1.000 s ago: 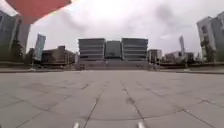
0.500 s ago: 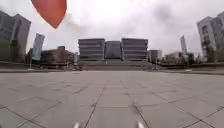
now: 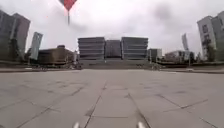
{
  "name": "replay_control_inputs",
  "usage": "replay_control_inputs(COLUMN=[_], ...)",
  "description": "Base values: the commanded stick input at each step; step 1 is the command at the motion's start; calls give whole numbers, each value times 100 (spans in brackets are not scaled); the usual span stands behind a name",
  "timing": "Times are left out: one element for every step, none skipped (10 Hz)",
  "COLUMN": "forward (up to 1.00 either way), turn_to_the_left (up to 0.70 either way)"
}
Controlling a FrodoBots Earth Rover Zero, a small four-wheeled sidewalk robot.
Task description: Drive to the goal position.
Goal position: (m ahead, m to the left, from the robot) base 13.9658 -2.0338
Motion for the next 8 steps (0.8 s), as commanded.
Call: replay_control_inputs(forward=[70, 70, 70, 70, 70, 70, 70, 70], turn_to_the_left=[1, 1, 1, 1, 1, 1, 1, 1])
